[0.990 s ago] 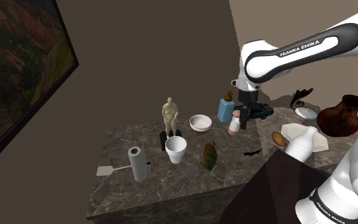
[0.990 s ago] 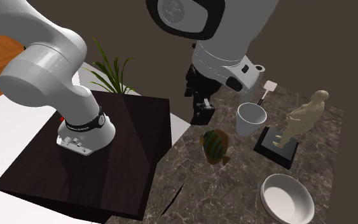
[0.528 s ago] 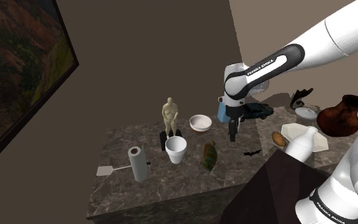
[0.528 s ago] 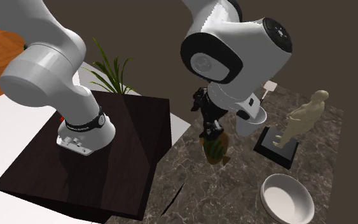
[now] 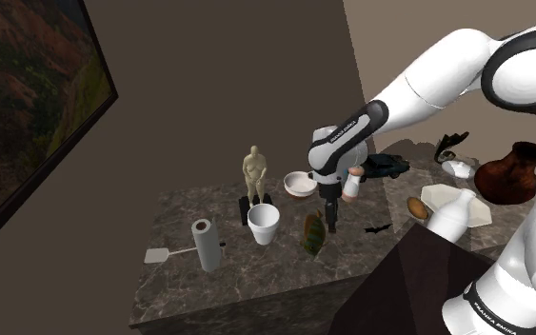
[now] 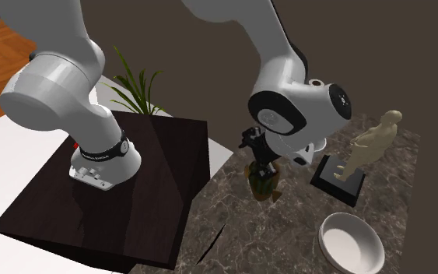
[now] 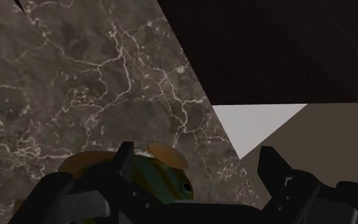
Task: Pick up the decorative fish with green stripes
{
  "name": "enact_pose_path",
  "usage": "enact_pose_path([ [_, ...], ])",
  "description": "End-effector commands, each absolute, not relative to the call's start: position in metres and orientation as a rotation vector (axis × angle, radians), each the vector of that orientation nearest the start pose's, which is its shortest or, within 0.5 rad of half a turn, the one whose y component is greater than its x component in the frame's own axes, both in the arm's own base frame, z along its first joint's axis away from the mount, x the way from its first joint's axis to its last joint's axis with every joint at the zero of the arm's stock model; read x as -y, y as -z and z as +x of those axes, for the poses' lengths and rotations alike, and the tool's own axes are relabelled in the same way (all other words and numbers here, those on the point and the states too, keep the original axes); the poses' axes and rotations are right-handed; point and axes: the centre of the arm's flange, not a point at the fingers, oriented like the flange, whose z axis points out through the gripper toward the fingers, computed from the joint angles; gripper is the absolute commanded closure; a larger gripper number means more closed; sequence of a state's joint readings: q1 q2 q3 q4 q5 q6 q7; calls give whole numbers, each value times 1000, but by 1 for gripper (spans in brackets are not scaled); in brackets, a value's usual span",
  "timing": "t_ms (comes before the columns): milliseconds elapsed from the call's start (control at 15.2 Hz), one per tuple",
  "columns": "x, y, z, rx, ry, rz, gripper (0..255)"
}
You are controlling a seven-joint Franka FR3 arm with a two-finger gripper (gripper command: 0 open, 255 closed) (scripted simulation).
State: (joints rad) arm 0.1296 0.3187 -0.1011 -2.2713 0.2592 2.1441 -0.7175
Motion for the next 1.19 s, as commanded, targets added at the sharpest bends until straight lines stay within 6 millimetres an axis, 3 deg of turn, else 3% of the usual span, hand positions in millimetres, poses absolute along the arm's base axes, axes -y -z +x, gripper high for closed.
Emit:
enact_pose_path([
  [0,-27,-162,490,802,-543,-2662,0],
  [132,-36,-136,496,835,-568,-2627,0],
  [594,-36,-99,496,835,-568,-2627,0],
  [792,-36,-95,496,835,-568,-2627,0],
  [858,-37,-96,496,835,-568,-2627,255],
  [1122,-36,-96,496,834,-568,-2627,255],
])
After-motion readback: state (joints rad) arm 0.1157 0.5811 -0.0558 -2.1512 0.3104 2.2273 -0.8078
